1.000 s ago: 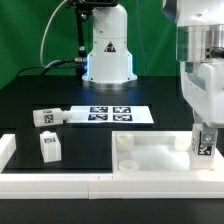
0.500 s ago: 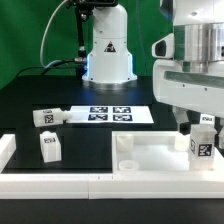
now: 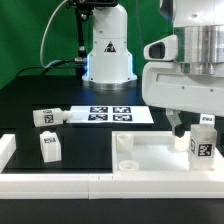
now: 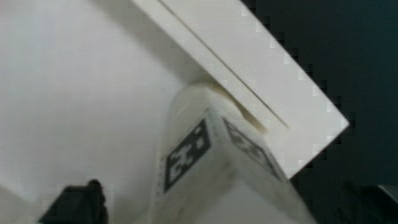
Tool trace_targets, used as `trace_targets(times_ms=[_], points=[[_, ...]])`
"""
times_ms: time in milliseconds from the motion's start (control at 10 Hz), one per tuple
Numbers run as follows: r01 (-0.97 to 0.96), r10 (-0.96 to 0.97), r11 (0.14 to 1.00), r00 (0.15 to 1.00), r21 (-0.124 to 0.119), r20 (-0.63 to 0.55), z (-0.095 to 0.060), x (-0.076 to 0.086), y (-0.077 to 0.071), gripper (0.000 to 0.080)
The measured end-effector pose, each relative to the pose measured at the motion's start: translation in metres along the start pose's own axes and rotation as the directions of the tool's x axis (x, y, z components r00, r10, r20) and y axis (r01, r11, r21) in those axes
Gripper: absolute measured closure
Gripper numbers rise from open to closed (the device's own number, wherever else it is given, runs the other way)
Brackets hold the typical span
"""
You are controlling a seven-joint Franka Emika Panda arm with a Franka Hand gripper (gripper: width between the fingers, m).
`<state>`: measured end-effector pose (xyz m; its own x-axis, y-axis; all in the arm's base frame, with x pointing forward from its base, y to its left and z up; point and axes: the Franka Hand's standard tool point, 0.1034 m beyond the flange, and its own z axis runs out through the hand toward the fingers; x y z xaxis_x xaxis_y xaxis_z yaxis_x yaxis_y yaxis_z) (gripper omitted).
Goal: Assemble one leg
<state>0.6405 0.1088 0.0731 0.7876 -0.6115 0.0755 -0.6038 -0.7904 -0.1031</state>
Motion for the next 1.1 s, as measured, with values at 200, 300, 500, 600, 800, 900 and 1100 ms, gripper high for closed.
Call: trace_targets(times_ms=[200, 300, 500, 600, 800, 900, 1100], points=[[0.148, -0.148, 0.989, 0.989, -0.005, -0.005, -0.0008, 0.0010, 0.0002, 0.0151], [0.109, -0.109, 0.994, 0.994, -0.005, -0.004, -0.0004, 0.0009, 0.0003, 0.0151], [0.098, -0.098, 0.995, 0.995, -0.005, -0.004, -0.0002, 0.0009, 0.0004, 0.0422], [0.011, -0.011, 1.000, 1.000, -0.004, -0.004, -0.0001, 0.0008, 0.0004, 0.0514], [-0.116, 0.116, 0.993, 0.993, -0.004, -0.005, 0.0001, 0.0014, 0.0013, 0.0514], [-0.191, 0.191, 0.982, 0.982, -0.004, -0.005, 0.0001, 0.0018, 0.0018, 0.0514], [-0.443, 0.443, 0.897, 0.897, -0.012, -0.010, 0.0004, 0.0025, 0.0034, 0.0514]])
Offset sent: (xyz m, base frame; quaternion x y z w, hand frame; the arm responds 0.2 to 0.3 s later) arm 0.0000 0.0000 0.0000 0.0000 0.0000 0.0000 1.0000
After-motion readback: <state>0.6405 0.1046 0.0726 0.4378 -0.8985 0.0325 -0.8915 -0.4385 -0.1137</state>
